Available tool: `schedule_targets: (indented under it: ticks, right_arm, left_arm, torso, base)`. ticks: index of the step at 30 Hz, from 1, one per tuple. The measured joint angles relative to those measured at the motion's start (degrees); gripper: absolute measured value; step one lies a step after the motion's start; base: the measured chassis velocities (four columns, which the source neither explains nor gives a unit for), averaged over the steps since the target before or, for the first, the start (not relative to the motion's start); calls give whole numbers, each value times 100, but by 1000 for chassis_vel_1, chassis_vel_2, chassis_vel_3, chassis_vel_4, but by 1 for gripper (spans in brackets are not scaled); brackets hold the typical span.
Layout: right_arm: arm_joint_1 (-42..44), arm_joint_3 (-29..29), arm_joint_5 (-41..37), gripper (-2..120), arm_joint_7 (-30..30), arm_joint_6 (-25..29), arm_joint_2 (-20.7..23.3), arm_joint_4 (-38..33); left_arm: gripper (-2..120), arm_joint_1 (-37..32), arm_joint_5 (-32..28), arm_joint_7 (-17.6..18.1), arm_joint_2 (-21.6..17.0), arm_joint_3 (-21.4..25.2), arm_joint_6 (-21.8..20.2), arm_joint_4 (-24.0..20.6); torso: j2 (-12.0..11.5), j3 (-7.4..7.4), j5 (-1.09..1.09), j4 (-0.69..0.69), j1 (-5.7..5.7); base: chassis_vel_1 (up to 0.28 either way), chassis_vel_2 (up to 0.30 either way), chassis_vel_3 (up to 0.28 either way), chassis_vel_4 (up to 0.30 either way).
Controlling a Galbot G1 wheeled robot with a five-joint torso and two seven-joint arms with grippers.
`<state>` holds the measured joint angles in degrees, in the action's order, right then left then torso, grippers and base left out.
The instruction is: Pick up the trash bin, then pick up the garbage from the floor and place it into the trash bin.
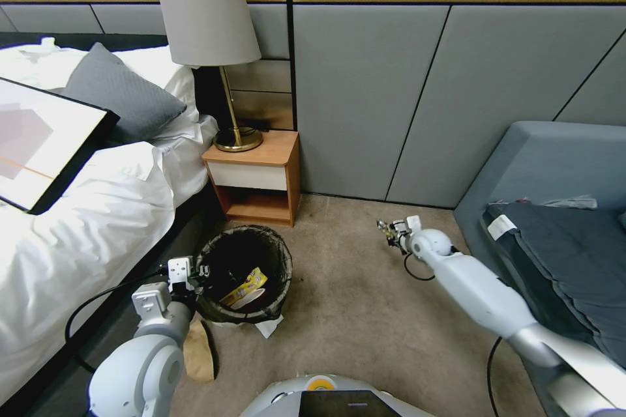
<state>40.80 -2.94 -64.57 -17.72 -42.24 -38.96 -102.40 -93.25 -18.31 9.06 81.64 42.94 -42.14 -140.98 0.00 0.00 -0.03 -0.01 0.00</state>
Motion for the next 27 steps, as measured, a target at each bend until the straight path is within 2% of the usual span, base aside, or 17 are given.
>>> schedule_targets:
  ticks: [1,2,4,8,10,11,13,14,15,17,18,19,21,23,25,27]
  right_arm:
    - [-1,-60,-333,0,-132,-1,121,-343]
    - [-1,-60,-333,0,-132,-1,121,-343]
    - [-142,-130,-1057,0,-438,0,267,-1061]
    - [-378,-94,-1601,0,-627,0,303,-1608]
    - [-751,45,-2409,0,-950,2,267,-2137]
    - [-1054,155,-3166,0,-1220,2,190,-2435]
    - [-1179,201,-3440,0,-1299,2,154,-2531]
    - [-1621,348,-4094,0,-1474,2,16,-2740]
    - [-1621,348,-4094,0,-1474,2,16,-2740]
    - [-2062,481,-4594,0,-1580,2,-129,-2833]
    - [-2788,871,-5250,0,-1643,5,-330,-2865]
    - [-2788,871,-5250,0,-1643,5,-330,-2865]
    - [-3481,1403,-5525,0,-1569,7,-563,-2751]
    - [-3652,1566,-5561,0,-1550,6,-646,-2700]
    - [-4084,2026,-5599,0,-1500,6,-950,-2488]
    - [-4161,2128,-5595,0,-1491,6,-1024,-2426]
  left_arm:
    - [4,16,4,-1,0,-18,0,17]
    - [4,16,4,-1,0,-18,0,17]
    - [4,32,14,-8,1,-64,0,55]
    - [4,36,20,-19,1,-90,0,80]
    - [4,48,21,-33,4,-94,0,88]
    - [4,54,21,-41,8,-92,0,90]
    - [4,55,21,-45,8,-91,0,91]
    - [4,52,21,-53,6,-91,0,103]
    - [4,52,21,-53,6,-91,0,103]
    - [4,49,21,-57,5,-90,0,106]
    - [4,48,21,-59,5,-90,0,109]
    - [4,48,21,-59,5,-90,0,109]
    - [4,60,20,-63,9,-83,0,124]
    - [4,65,20,-64,13,-76,0,130]
    - [4,80,19,-71,19,-60,0,150]
    - [4,81,19,-73,19,-58,0,156]
  torso:
    - [0,0,3,1,0]
    - [0,0,3,1,0]
    - [0,0,2,0,0]
    - [0,0,2,2,0]
    - [0,0,1,3,0]
    - [0,0,3,2,0]
    - [0,0,4,2,0]
    - [0,0,2,1,0]
    - [0,0,2,1,0]
    - [0,0,3,1,0]
    - [0,0,1,2,0]
    - [0,0,1,2,0]
    - [0,0,1,3,0]
    - [0,1,-1,2,0]
    - [0,1,2,1,0]
    - [0,1,1,1,0]
  base:
    - [0,0,0,0]
    - [0,0,0,0]
    - [0,0,0,0]
    - [0,0,0,0]
    - [0,0,0,0]
    - [0,0,0,0]
    - [0,0,0,0]
    - [0,0,0,0]
    - [0,0,0,0]
    - [0,0,0,0]
    - [0,0,0,0]
    - [0,0,0,0]
    - [0,0,0,0]
    - [0,0,0,0]
    - [0,0,0,0]
    - [0,0,0,0]
